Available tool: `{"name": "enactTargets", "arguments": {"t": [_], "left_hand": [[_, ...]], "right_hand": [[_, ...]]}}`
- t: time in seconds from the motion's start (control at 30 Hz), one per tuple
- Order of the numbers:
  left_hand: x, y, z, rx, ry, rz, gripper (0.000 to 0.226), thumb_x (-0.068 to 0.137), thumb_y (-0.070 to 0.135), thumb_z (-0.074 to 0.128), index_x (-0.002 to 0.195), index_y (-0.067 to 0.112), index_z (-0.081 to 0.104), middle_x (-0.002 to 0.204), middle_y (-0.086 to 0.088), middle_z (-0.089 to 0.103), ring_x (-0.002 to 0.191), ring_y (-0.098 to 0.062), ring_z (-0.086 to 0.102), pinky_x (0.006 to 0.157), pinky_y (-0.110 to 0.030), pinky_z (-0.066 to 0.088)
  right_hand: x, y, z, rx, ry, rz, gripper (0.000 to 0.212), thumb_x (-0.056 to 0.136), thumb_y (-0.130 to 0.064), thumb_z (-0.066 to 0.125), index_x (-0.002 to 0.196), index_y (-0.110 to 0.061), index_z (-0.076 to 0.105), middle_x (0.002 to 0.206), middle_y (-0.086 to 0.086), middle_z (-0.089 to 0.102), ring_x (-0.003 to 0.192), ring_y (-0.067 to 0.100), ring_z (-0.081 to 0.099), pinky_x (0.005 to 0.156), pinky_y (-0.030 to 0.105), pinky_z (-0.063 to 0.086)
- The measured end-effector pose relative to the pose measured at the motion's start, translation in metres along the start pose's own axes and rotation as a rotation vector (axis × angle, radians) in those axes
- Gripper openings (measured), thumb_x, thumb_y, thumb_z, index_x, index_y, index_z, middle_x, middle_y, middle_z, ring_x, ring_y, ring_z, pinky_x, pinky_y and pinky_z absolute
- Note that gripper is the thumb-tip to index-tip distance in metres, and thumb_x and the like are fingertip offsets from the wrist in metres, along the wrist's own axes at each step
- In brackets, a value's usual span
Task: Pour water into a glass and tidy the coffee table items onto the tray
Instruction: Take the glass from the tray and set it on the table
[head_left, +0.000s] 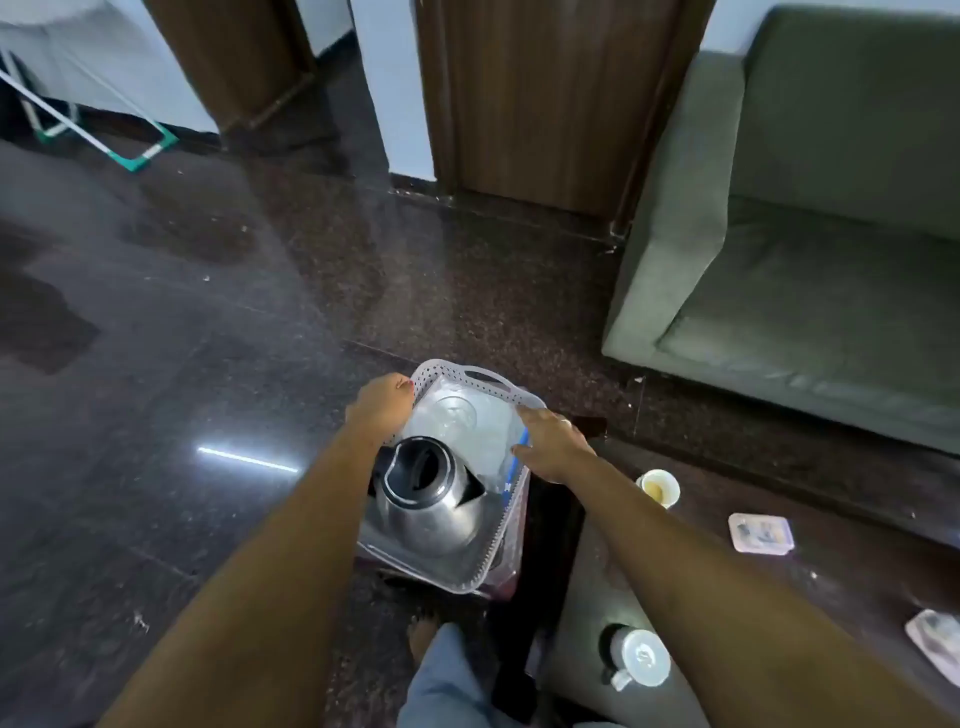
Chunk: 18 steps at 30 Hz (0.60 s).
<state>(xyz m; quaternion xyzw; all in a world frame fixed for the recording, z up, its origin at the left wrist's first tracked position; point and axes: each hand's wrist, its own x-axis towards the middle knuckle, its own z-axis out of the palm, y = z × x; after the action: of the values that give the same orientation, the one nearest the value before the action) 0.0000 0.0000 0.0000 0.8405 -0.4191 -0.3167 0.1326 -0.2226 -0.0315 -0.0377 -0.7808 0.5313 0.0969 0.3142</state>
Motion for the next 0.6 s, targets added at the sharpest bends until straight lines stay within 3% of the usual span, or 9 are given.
{"name": "enactTargets", "arguments": {"t": [0.07,0.17,0.27,0.33,0.4,0.47,0.53,0.6], "left_hand": [[0.027,-0.014,-0.007,-0.072,-0.083,-0.029,0.034,0.098,0.019,0.04,0.119,0.004,0.062,0.127,-0.018,0.06,0.108,-0.03,0.056,0.093,-0.034,0.041],[0.066,-0.04,-0.005,-0.154,-0.233,-0.094,0.031,0.097,0.012,0.043,0.116,-0.002,0.063,0.123,-0.022,0.061,0.115,-0.036,0.056,0.102,-0.042,0.043],[0.094,-0.053,0.005,-0.221,-0.359,-0.149,0.023,0.096,0.009,0.044,0.087,0.003,0.063,0.107,-0.021,0.059,0.098,-0.029,0.057,0.088,-0.039,0.047],[0.109,-0.058,0.019,-0.292,-0.451,-0.208,0.021,0.097,0.011,0.044,0.101,0.001,0.062,0.109,-0.016,0.056,0.082,-0.025,0.055,0.071,-0.031,0.046],[0.115,-0.057,0.031,-0.406,-0.552,-0.331,0.039,0.1,0.026,0.043,0.131,0.005,0.051,0.126,-0.01,0.055,0.073,-0.019,0.056,0.076,-0.031,0.049],[0.123,-0.058,0.044,-0.419,-0.677,-0.389,0.052,0.1,0.044,0.035,0.141,0.014,0.04,0.142,-0.003,0.047,0.091,-0.025,0.061,0.093,-0.037,0.047],[0.128,-0.06,0.054,-0.442,-0.754,-0.398,0.061,0.095,0.057,0.032,0.144,0.02,0.037,0.148,0.001,0.04,0.11,-0.029,0.059,0.096,-0.037,0.048],[0.133,-0.061,0.061,-0.515,-0.795,-0.417,0.073,0.088,0.068,0.034,0.145,0.022,0.034,0.151,0.002,0.035,0.11,-0.031,0.061,0.096,-0.039,0.051]], "right_hand": [[0.025,-0.013,0.009,0.224,-0.064,0.082,0.064,0.093,-0.03,0.052,0.149,-0.017,0.023,0.152,0.01,0.031,0.137,0.028,0.034,0.11,0.034,0.031],[0.058,-0.03,0.028,0.547,-0.071,0.273,0.062,0.093,-0.024,0.056,0.148,-0.02,0.028,0.145,0.007,0.043,0.125,0.023,0.049,0.093,0.025,0.042],[0.086,-0.043,0.04,0.732,-0.028,0.435,0.057,0.093,-0.023,0.052,0.146,-0.021,0.031,0.136,0.007,0.052,0.103,0.021,0.056,0.073,0.024,0.046],[0.1,-0.05,0.049,0.787,-0.031,0.505,0.054,0.095,-0.025,0.048,0.146,-0.019,0.031,0.131,0.01,0.055,0.1,0.025,0.057,0.078,0.031,0.048],[0.107,-0.055,0.059,0.88,-0.058,0.571,0.052,0.098,-0.03,0.044,0.147,-0.019,0.029,0.141,0.012,0.046,0.117,0.031,0.054,0.096,0.038,0.046],[0.113,-0.059,0.068,1.021,-0.068,0.647,0.049,0.1,-0.035,0.04,0.146,-0.022,0.03,0.146,0.009,0.038,0.122,0.032,0.05,0.094,0.036,0.045],[0.116,-0.062,0.075,1.127,-0.058,0.696,0.046,0.1,-0.039,0.038,0.143,-0.023,0.035,0.146,0.007,0.038,0.118,0.03,0.051,0.087,0.032,0.044],[0.122,-0.062,0.084,1.197,-0.048,0.713,0.046,0.099,-0.045,0.036,0.14,-0.025,0.038,0.144,0.003,0.037,0.116,0.028,0.052,0.089,0.03,0.045]]}}
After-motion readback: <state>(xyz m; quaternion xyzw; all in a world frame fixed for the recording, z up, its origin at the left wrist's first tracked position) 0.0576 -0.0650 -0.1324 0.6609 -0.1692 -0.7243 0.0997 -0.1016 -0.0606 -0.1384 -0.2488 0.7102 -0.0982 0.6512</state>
